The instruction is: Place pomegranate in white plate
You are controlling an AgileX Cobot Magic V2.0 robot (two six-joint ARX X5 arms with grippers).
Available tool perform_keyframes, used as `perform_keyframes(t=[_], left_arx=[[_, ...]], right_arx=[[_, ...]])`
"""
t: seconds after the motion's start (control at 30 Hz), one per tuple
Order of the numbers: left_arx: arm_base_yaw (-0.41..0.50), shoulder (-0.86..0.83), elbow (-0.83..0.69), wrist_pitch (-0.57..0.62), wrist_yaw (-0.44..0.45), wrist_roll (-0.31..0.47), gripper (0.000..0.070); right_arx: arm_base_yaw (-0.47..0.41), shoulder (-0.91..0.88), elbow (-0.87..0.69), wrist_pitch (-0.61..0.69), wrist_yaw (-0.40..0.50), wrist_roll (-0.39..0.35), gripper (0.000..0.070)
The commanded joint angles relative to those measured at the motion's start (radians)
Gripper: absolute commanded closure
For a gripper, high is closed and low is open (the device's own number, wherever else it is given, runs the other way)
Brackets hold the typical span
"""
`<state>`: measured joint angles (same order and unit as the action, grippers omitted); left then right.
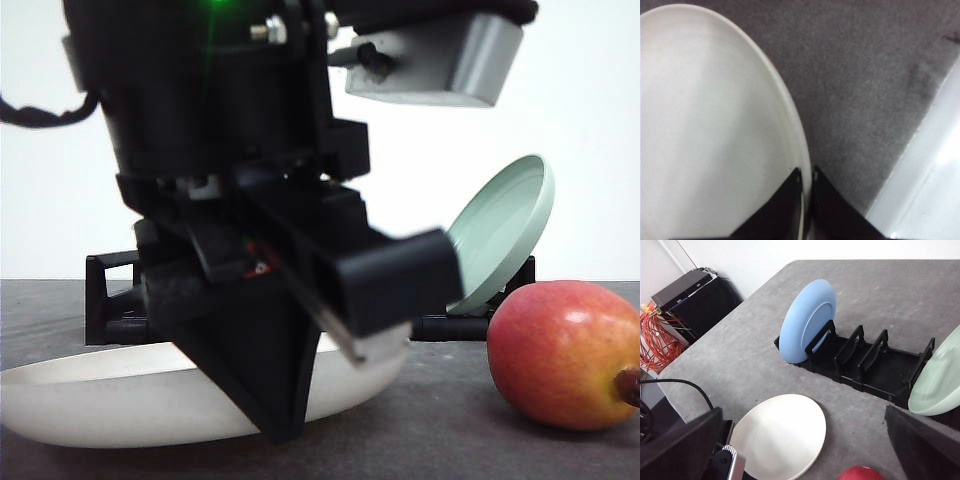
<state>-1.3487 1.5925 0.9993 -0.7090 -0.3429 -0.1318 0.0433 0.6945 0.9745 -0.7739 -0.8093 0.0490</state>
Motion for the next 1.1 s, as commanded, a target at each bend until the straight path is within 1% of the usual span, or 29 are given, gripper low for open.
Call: perform_keyframes(t=[0.0,0.1,0.13,0.17,0.2,0.23,0.27,0.3,0.33,0.37,0.5,0.63,0.77,0.9,1.07], left_arx=[[-0.016,0.019,0.013,0.007,-0.001,-0.009,0.07],[-0.016,0.018,0.013,0.014,-0.001,-0.01,0.0696],[-0.016,0.018,0.014,0.016,-0.001,-0.012,0.0666],[-0.016,0.018,0.014,0.018,-0.001,-0.013,0.06],[-0.016,0.018,0.015,0.019,-0.001,-0.019,0.0499],[-0.016,0.018,0.015,0.021,-0.001,-0.034,0.0363],[-0.016,0.018,0.015,0.024,-0.001,-0.051,0.0246],[-0.016,0.015,0.015,0.027,-0.001,-0.068,0.0162],[-0.016,0.012,0.015,0.029,-0.001,-0.082,0.0114],[-0.016,0.006,0.015,0.03,-0.001,-0.093,0.0098],[-0.016,-0.028,0.015,0.028,-0.001,-0.127,0.0087],[-0.015,-0.106,0.015,0.017,-0.005,-0.155,0.0015],[-0.013,-0.225,0.015,-0.01,-0.009,-0.183,0.0018],[-0.013,-0.359,0.015,-0.051,-0.024,-0.206,0.0023],[-0.013,-0.515,0.015,-0.078,-0.024,-0.233,0.0023]], right_arx=[[0.002,0.005,0.02,0.003,-0.002,0.003,0.0038],[0.002,0.005,0.02,0.0,-0.002,0.003,0.0038],[0.002,0.005,0.02,0.0,-0.002,0.003,0.0038],[0.002,0.005,0.02,-0.001,-0.002,0.004,0.0038],[0.002,0.005,0.02,-0.004,-0.002,0.004,0.0038],[0.002,0.005,0.02,-0.009,-0.002,0.004,0.0038],[0.002,0.005,0.02,-0.014,-0.002,0.003,0.0038],[0.002,0.005,0.02,-0.019,-0.002,0.003,0.0038],[0.002,0.005,0.02,-0.023,-0.002,0.004,0.0038],[0.002,0.005,0.02,-0.026,-0.002,0.004,0.0038],[0.004,0.012,0.02,-0.037,-0.002,0.008,0.0038],[0.037,0.037,0.02,-0.066,-0.002,0.021,0.0038],[0.094,0.086,0.02,-0.103,0.012,0.017,0.0038],[0.16,0.153,0.02,-0.13,0.083,0.014,0.0038],[0.246,0.259,0.02,-0.164,0.229,0.014,0.0037]])
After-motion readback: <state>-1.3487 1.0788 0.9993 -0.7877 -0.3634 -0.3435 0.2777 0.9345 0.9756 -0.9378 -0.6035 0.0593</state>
